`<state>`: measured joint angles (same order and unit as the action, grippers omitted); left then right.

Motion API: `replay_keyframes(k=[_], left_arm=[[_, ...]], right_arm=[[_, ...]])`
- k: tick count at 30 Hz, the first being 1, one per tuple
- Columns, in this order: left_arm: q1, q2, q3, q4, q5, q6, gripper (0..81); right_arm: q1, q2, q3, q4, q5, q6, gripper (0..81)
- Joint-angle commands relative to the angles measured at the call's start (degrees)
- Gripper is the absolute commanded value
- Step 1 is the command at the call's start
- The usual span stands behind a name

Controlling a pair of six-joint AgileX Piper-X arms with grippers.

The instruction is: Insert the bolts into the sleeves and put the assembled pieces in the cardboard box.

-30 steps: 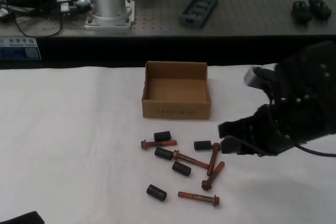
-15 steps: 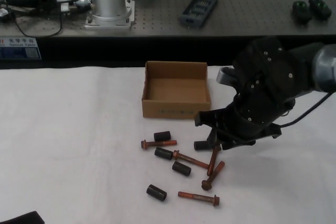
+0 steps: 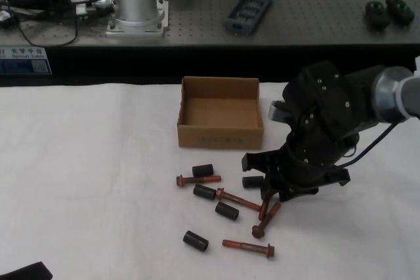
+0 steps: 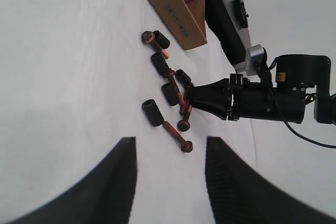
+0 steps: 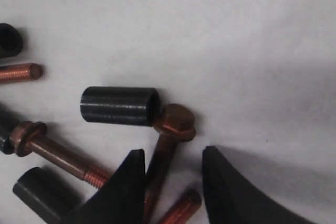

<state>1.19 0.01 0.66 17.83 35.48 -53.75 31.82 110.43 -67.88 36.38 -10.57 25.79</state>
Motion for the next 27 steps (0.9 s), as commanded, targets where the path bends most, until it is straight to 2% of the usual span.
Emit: replay_keyframes(k=[1, 11, 16, 27], left_arm=[[0.17, 0.00, -0.66, -1.26, -0.93, 0.38, 31.4], [0.17, 0.00, -0.66, -1.26, -0.93, 0.38, 31.4], [0.17, 0.00, -0.66, -1.26, -1.38, 0.38, 31.4], [0.17, 0.00, -0.66, -1.26, -2.27, 0.38, 31.4]], right_arm=[[0.06, 0.93, -0.34, 0.00, -0.08, 0.45, 26.8], [0.06, 1.54, -0.34, -2.82, -0.30, 1.70, 26.7], [0.06, 2.24, -0.34, -2.82, -0.66, 1.70, 23.0], [0.06, 3.76, -0.34, 0.99, -0.19, 2.65, 22.9]])
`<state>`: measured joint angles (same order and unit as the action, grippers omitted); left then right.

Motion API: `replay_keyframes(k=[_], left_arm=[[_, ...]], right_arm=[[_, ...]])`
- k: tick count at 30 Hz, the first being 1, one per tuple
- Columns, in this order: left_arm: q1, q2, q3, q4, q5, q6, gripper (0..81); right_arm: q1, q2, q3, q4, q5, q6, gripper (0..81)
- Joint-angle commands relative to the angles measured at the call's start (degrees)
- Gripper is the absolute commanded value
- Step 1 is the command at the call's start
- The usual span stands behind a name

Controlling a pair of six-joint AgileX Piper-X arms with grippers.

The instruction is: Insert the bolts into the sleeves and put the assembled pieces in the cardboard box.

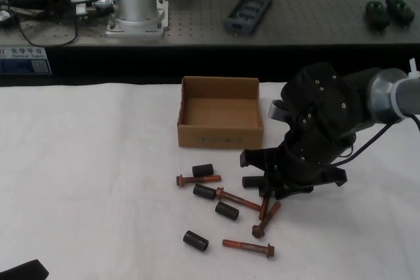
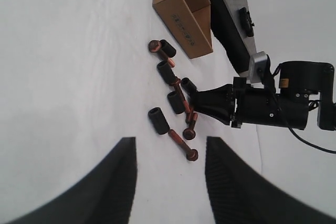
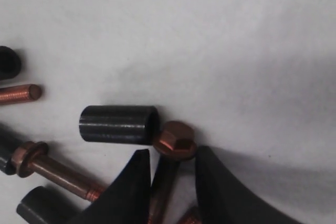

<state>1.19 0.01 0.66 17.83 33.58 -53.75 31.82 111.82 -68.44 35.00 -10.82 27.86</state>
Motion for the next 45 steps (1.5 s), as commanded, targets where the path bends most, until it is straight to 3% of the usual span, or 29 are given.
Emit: replay_keyframes(k=[1, 5, 8, 18, 25, 31, 33, 41, 45], left_arm=[[0.17, 0.00, -0.66, -1.26, -0.38, 0.38, 31.4], [0.17, 0.00, -0.66, -1.26, -0.38, 0.38, 31.4], [0.17, 0.00, -0.66, -1.26, -0.38, 0.38, 31.4], [0.17, 0.00, -0.66, -1.26, -0.40, 0.81, 31.4], [0.17, 0.00, -0.66, -1.26, 1.59, 10.38, 30.9], [0.17, 0.00, -0.66, -1.54, 7.12, 14.19, 16.2], [0.17, 0.00, -0.66, -2.72, 8.80, 14.80, 16.0], [0.17, 0.00, -2.73, -1.93, 5.06, 14.81, 16.0], [-0.80, 5.87, -5.90, -0.81, 2.39, 17.68, 16.0]], right_arm=[[0.06, 2.53, 0.22, 3.01, 0.06, 0.57, 22.9], [0.06, 2.55, 0.22, 3.91, -0.26, 0.40, 15.4], [0.06, 2.55, 0.22, 3.91, -2.27, -0.90, 0.4], [0.06, 0.70, 0.22, 4.58, -5.23, -3.48, 2.6], [0.06, -6.74, 0.22, 8.11, -5.22, -10.72, 2.6], [0.06, -14.18, 0.37, 12.92, -4.10, -16.18, 2.6], [-0.10, -16.28, 0.37, 14.65, -4.11, -17.85, 2.6], [-0.10, -21.80, 0.37, 20.25, -3.86, -21.71, 2.6], [-0.10, -23.11, 0.37, 22.65, -3.86, -22.83, 2.6]])
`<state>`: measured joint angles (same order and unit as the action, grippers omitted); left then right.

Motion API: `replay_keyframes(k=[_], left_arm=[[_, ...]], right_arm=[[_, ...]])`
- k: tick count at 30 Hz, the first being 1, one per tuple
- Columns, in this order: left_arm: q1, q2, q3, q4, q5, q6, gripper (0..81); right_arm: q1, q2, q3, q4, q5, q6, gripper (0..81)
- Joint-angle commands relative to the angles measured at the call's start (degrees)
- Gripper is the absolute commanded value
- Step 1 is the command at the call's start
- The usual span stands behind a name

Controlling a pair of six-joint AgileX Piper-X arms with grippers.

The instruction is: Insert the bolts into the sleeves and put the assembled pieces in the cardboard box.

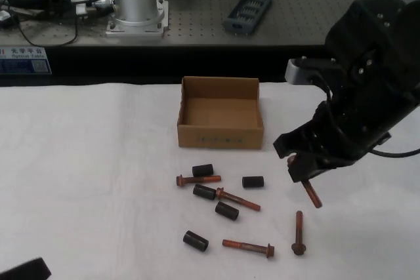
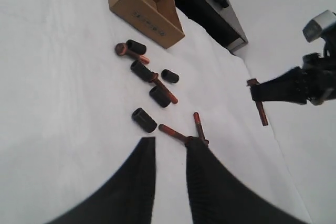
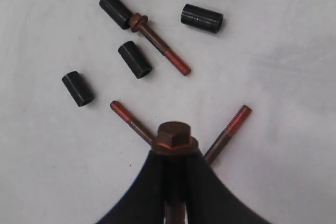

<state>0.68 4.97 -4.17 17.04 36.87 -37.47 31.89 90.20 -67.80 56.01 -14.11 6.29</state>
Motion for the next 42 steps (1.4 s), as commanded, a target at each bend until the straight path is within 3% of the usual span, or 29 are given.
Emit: replay_keyframes(k=[1, 6, 18, 25, 38, 42], left_arm=[[-0.89, 3.13, -2.08, -0.03, -1.27, 3.78, 16.0], [-5.58, 16.72, -7.67, -0.03, -1.46, 15.10, 16.0], [-21.27, 51.32, -23.33, -3.62, -8.24, 17.06, 17.0], [-28.16, 63.66, -31.13, -5.18, -8.26, 36.41, 35.6], [-32.02, 74.46, -35.88, -5.68, -13.53, 84.67, 36.4], [-32.02, 77.53, -36.03, -9.30, -12.12, 93.26, 36.4]], right_arm=[[-0.17, -1.81, -0.27, 2.11, -0.56, -1.69, 2.6], [-0.17, -3.02, 0.31, 4.03, -0.56, -2.98, 2.6], [-1.75, -16.00, 13.60, 4.67, 0.46, -3.03, 2.6], [-3.44, -24.44, 18.11, 5.75, 0.32, -3.41, 2.6], [-3.87, -33.67, 19.03, 8.21, 0.33, -6.29, 2.6], [-3.71, -34.55, 19.03, 7.25, 0.20, -6.29, 2.6]])
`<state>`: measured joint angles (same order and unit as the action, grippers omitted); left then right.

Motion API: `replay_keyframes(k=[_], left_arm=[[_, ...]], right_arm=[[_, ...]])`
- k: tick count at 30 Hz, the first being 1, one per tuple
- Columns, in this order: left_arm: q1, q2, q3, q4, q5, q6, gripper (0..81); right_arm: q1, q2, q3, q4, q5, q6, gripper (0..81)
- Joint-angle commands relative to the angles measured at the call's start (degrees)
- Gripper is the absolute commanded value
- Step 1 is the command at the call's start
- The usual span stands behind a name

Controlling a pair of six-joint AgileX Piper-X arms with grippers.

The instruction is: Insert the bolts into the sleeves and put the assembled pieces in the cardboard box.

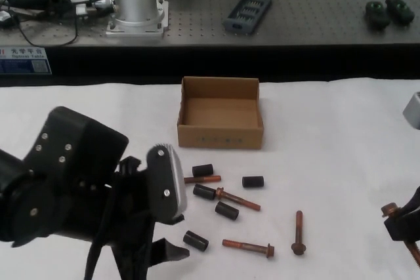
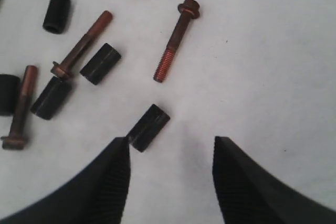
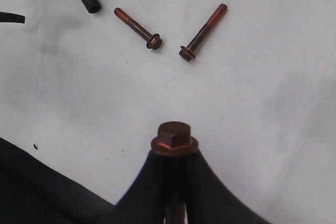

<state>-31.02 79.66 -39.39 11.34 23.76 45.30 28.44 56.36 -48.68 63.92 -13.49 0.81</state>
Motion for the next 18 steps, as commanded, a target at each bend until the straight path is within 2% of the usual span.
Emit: replay_keyframes(k=[1, 9, 18], left_arm=[[-0.33, 3.67, -1.13, -4.32, 1.69, 11.93, 36.4], [-0.33, 11.41, -5.38, -4.45, 2.67, 17.48, 36.3], [-0.33, 14.81, -8.95, 3.24, 4.05, 22.06, 36.3]], right_arm=[[-0.26, -0.80, -0.10, -0.80, -0.41, -0.81, 2.6], [-0.26, -0.80, -0.10, -1.29, -2.13, -0.81, 2.6], [-0.26, -0.80, -0.10, -1.29, -2.13, -0.81, 2.6]])
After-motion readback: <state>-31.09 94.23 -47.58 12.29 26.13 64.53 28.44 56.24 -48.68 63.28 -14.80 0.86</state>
